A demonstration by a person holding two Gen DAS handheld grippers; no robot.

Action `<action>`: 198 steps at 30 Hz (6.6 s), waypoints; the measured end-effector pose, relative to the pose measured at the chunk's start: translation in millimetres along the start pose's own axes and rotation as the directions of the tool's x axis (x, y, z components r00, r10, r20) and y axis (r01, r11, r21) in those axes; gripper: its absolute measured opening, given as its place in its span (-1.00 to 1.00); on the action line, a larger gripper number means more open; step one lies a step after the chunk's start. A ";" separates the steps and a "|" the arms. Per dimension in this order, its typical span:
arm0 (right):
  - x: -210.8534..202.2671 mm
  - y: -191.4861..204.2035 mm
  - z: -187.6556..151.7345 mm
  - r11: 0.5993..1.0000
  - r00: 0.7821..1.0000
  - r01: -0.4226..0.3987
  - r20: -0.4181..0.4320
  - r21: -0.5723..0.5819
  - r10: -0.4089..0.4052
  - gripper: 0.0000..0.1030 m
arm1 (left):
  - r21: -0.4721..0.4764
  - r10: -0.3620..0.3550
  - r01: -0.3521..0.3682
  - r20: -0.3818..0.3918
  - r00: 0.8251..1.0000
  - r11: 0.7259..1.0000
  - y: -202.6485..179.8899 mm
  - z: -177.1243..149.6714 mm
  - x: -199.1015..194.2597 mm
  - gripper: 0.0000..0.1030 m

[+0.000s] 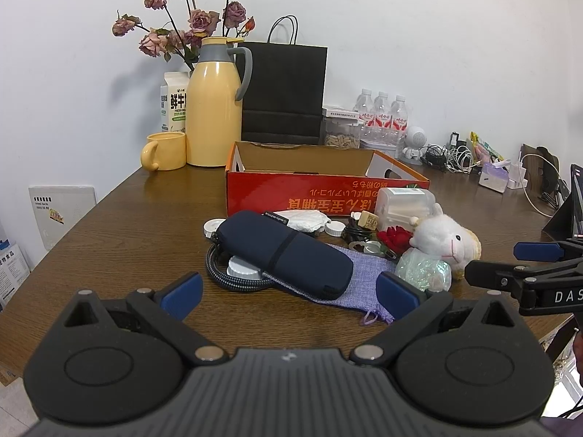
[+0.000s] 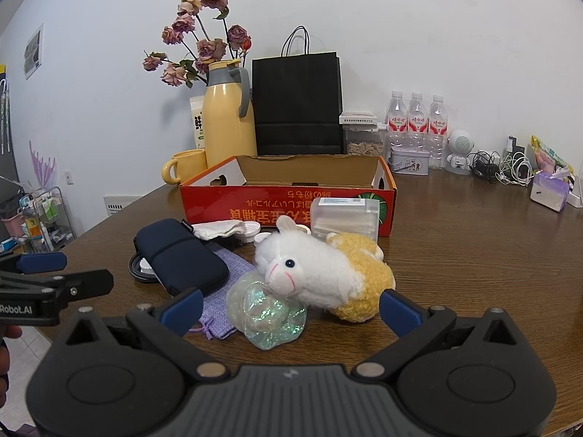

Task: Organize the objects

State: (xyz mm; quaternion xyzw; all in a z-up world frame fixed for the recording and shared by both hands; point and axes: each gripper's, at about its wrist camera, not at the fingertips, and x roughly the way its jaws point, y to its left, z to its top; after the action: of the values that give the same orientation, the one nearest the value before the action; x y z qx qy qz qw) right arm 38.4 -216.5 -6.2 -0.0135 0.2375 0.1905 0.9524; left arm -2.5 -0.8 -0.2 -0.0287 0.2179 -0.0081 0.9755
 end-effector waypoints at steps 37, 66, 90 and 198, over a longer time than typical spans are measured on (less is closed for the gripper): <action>-1.6 0.1 0.0 1.000 1.000 0.001 0.005 0.002 -0.001 1.00 | -0.001 0.000 0.000 0.001 1.000 1.000 -0.6 -3.1 -0.6 1.00; 72.0 7.0 -13.0 0.996 0.993 -0.072 -0.092 0.042 0.076 0.66 | -0.037 0.026 -0.028 -0.072 0.997 0.999 15.7 -8.6 29.3 1.00; 36.1 11.0 -0.5 0.980 0.980 -0.199 0.027 0.007 0.199 -0.26 | -0.058 0.048 -0.052 -0.063 0.997 0.997 5.0 9.8 29.3 1.00; 269.8 -71.8 141.7 0.998 0.996 -0.054 -0.074 -0.022 0.052 0.77 | 0.152 -0.038 0.066 -0.185 0.982 0.986 10.4 175.6 318.6 1.00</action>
State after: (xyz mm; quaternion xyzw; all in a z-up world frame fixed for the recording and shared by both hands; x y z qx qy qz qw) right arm 348.0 -170.3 -8.7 -0.0255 0.2702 0.2177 0.9375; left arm 360.7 9.8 22.5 0.0434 0.3037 -0.0533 0.9503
